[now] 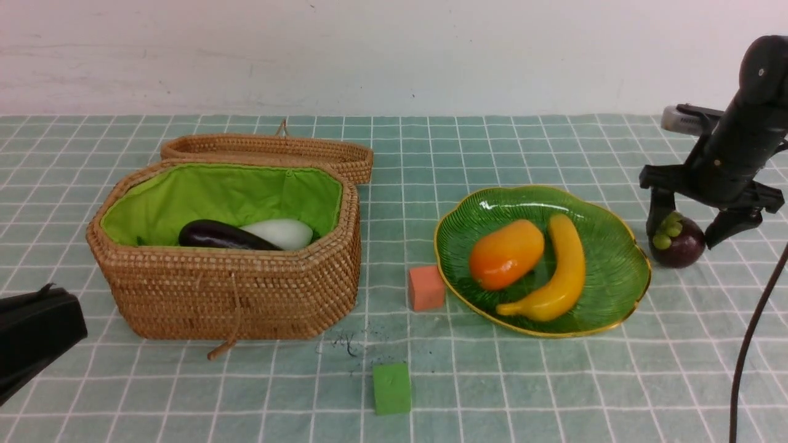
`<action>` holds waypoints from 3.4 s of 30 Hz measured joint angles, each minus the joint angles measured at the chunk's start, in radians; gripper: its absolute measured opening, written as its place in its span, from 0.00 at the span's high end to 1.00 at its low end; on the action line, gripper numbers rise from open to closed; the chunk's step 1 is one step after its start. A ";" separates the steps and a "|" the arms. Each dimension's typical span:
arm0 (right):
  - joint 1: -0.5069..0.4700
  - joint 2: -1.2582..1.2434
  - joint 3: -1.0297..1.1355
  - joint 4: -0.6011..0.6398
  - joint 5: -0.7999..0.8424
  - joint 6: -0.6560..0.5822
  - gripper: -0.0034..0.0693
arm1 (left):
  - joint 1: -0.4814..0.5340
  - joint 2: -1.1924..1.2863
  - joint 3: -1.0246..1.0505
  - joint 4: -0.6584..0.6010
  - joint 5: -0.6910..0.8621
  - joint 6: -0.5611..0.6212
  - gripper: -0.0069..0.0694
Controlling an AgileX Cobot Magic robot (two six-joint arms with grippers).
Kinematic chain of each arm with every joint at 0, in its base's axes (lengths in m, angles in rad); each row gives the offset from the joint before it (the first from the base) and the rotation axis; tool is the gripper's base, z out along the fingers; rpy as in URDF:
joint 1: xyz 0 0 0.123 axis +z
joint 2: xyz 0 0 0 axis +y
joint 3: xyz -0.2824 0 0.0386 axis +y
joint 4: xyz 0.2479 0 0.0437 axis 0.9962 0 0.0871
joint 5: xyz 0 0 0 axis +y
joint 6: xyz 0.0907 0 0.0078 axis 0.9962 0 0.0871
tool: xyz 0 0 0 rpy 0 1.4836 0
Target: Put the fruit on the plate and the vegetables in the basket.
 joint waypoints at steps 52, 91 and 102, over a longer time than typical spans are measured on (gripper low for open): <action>0.219 -0.154 0.210 -0.059 -0.010 0.026 0.02 | 0.000 0.000 0.000 0.044 0.007 0.000 0.92; 0.257 -2.231 1.611 -0.152 -0.562 0.278 0.92 | 0.000 -0.348 0.481 0.064 -0.178 -0.086 0.90; 0.257 -2.272 1.705 -0.379 -0.635 0.350 0.86 | 0.000 -0.348 0.482 0.064 -0.122 -0.086 0.89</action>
